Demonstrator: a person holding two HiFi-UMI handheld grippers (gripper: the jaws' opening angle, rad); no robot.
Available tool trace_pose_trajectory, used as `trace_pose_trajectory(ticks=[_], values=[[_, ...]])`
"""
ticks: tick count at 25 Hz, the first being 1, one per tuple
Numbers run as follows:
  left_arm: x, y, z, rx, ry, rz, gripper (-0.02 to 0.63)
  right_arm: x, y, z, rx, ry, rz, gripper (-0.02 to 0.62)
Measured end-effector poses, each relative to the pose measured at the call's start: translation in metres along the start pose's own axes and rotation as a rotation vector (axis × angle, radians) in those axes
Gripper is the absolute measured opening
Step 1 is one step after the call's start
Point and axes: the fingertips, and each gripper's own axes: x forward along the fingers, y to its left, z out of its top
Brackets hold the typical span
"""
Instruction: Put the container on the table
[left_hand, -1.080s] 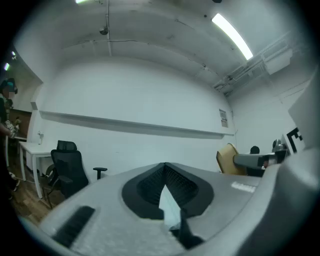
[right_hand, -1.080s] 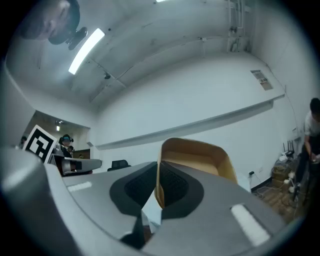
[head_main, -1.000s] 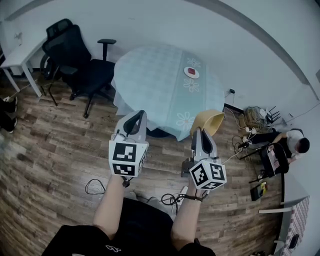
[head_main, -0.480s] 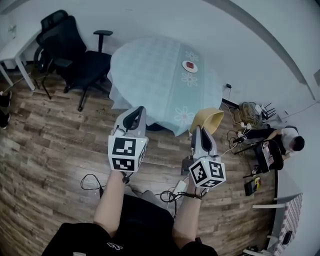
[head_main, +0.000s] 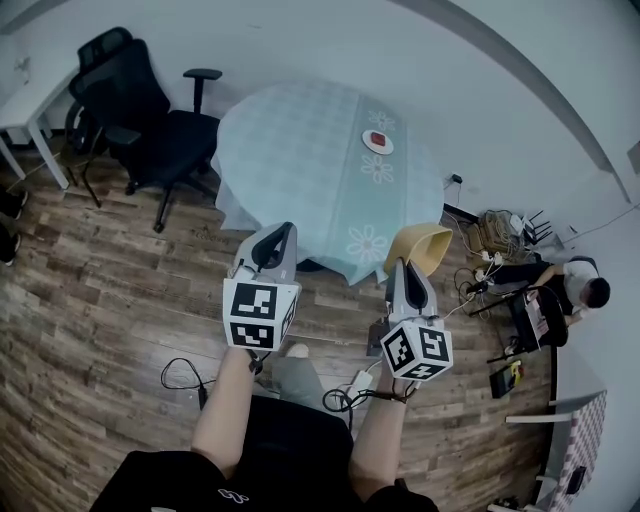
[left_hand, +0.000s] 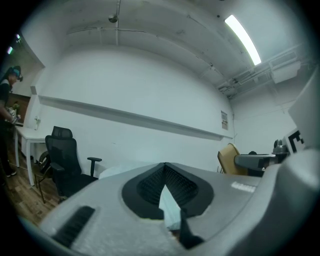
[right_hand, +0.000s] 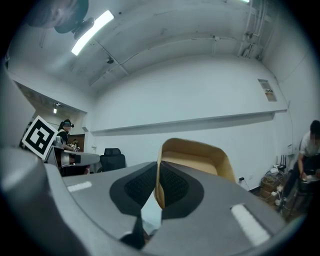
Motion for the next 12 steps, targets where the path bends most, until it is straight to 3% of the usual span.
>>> trace_pose_trajectory(ticks=[5, 12], values=[[0.033, 0.014, -0.014, 0.016, 0.034, 0.029, 0.002, 0.043, -0.016, -0.023, 0.036, 0.023, 0.020, 0.028], [0.108, 0.064, -0.042, 0.004, 0.118, 0.138, 0.002, 0.145, -0.034, -0.053, 0.050, 0.069, 0.096, 0.028]])
